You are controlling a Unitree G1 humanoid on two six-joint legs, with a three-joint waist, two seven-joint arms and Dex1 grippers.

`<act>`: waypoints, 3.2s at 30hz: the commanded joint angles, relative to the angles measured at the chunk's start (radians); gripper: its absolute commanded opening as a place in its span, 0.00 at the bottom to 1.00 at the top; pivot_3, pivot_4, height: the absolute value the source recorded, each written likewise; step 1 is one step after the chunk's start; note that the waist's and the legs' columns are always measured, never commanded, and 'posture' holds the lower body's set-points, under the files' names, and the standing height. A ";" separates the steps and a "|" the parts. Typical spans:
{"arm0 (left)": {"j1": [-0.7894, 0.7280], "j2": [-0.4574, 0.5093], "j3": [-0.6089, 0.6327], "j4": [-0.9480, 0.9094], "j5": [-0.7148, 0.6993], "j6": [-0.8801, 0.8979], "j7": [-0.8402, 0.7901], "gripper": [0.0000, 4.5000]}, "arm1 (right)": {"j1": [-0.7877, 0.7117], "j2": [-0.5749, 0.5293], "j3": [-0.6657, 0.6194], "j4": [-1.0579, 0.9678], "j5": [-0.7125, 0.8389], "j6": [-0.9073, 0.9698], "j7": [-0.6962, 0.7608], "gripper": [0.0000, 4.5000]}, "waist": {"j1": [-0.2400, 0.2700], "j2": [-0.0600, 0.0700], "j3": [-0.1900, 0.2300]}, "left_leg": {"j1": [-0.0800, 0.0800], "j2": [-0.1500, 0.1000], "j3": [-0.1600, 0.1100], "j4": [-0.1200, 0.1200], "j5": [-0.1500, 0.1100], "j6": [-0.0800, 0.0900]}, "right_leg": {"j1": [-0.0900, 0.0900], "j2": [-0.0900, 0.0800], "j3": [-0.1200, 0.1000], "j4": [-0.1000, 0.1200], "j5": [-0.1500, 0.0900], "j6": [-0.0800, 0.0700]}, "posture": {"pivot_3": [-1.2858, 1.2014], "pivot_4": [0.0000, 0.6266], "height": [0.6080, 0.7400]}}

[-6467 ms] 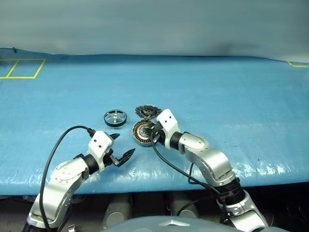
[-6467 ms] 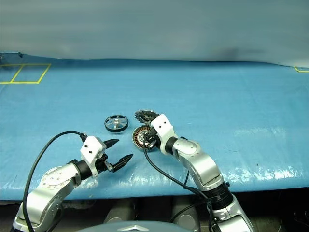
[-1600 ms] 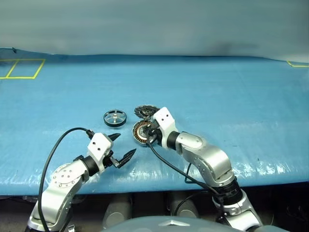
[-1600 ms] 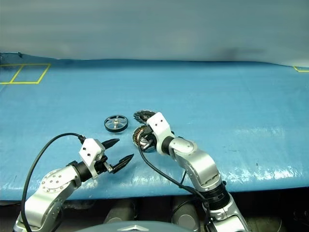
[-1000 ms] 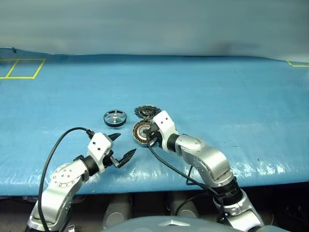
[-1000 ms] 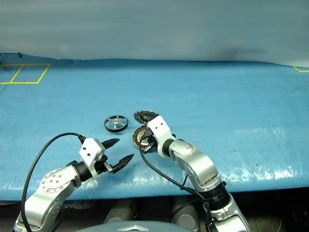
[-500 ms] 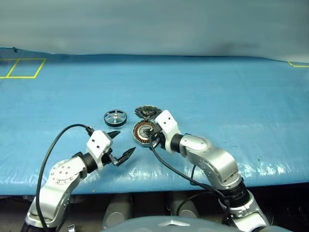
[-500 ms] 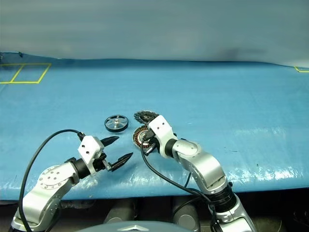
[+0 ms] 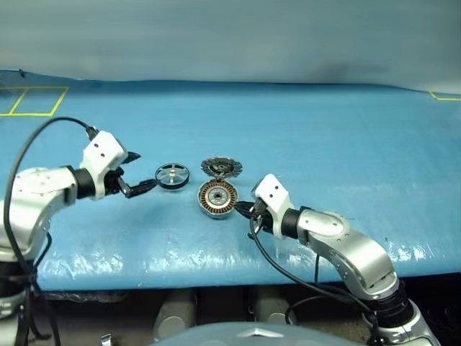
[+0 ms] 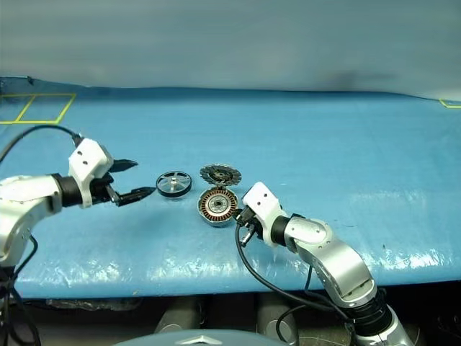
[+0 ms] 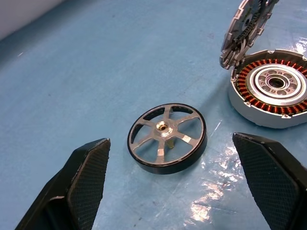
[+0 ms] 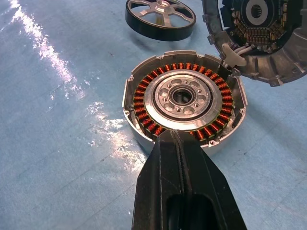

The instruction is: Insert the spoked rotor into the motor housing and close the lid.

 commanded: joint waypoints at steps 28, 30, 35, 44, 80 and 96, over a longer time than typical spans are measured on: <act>-0.717 -0.162 -0.655 0.611 0.495 0.122 -0.390 1.00 | 0.041 0.001 0.025 -0.019 -0.012 -0.038 -0.014 0.00 | -0.011 -0.001 0.000 | -0.008 0.000 -0.003 0.006 0.000 0.000 | -0.003 0.001 -0.002 -0.001 0.005 0.009 | 0.52 0.24 1.00; -0.730 -0.180 -0.665 0.622 0.510 0.147 -0.400 1.00 | 0.038 -0.001 0.023 -0.018 -0.011 -0.035 -0.009 0.00 | -0.011 -0.001 0.000 | -0.008 0.000 -0.003 0.007 0.000 0.000 | -0.003 0.001 -0.002 0.001 0.005 0.009 | 0.52 0.24 1.00; -0.785 -0.222 -0.741 0.667 0.576 0.216 -0.436 1.00 | 0.032 -0.010 0.023 -0.018 -0.004 -0.018 0.004 0.00 | -0.011 -0.001 0.000 | -0.007 -0.001 -0.004 0.010 0.000 0.001 | -0.003 0.002 -0.002 0.005 0.005 0.009 | 0.52 0.24 1.00; -0.817 -0.276 -0.756 0.720 0.615 0.220 -0.450 1.00 | 0.034 -0.024 0.015 -0.032 0.002 0.008 0.018 0.00 | -0.020 -0.001 0.000 | -0.008 -0.001 -0.004 0.011 0.000 0.001 | -0.003 0.002 -0.002 0.006 0.005 0.009 | 0.52 0.24 1.00; -0.798 -0.341 -0.749 0.790 0.669 0.241 -0.429 0.63 | 0.037 -0.018 0.011 -0.040 0.009 0.022 -0.010 0.00 | -0.023 -0.001 0.000 | -0.007 -0.001 -0.004 0.012 0.000 0.001 | -0.003 0.002 -0.002 0.007 0.006 0.010 | 0.52 0.24 1.00; -0.779 -0.363 -0.763 0.808 0.668 0.240 -0.434 0.43 | 0.046 -0.012 0.011 -0.044 0.009 0.019 -0.033 0.00 | -0.023 0.000 0.000 | -0.007 -0.001 -0.004 0.013 0.000 0.001 | -0.002 0.002 -0.001 0.008 0.006 0.010 | 0.52 0.24 1.00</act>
